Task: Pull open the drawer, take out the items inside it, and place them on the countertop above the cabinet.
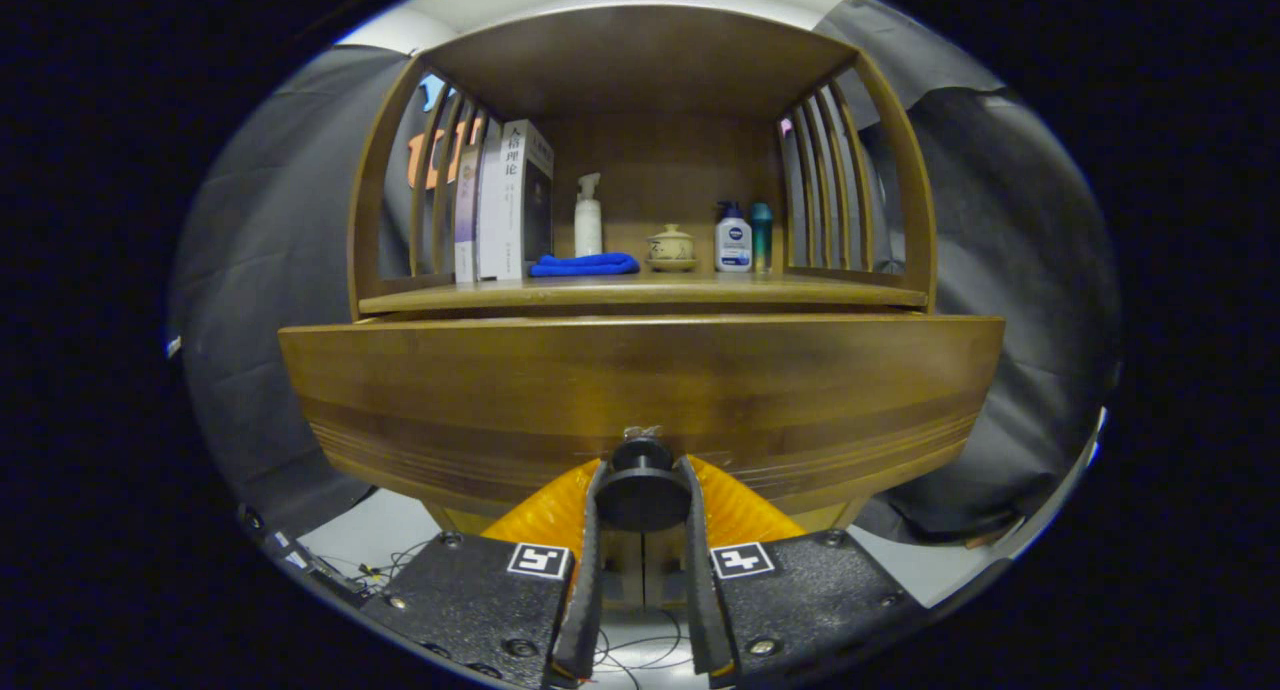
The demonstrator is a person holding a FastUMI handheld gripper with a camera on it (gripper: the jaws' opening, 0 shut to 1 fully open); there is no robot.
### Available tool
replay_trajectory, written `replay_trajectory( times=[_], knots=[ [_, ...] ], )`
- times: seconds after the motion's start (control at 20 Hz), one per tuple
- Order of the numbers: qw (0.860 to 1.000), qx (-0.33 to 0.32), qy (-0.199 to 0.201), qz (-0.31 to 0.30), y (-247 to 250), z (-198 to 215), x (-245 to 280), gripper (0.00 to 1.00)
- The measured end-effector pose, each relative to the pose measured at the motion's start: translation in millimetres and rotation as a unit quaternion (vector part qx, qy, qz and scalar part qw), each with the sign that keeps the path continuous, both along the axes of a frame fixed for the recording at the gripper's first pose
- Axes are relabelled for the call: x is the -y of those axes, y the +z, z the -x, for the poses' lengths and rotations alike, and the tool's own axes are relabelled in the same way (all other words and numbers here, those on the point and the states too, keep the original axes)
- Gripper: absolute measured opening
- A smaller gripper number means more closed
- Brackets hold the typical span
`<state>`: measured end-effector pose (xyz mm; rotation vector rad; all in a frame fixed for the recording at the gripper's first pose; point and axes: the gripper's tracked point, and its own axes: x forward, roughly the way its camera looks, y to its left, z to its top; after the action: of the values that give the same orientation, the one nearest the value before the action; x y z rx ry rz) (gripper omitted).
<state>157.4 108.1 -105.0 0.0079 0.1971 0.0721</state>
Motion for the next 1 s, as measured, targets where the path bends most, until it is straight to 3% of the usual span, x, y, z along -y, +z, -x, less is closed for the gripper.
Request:
replay_trajectory(
  times=[0.7,1.0],
  knots=[
    [1.000,-0.008,0.000,-0.006,-16.0,73.5,3.3,0.38],
    [1.000,0.002,-0.002,0.009,-17.5,77.3,6.2,0.39]
  ],
)
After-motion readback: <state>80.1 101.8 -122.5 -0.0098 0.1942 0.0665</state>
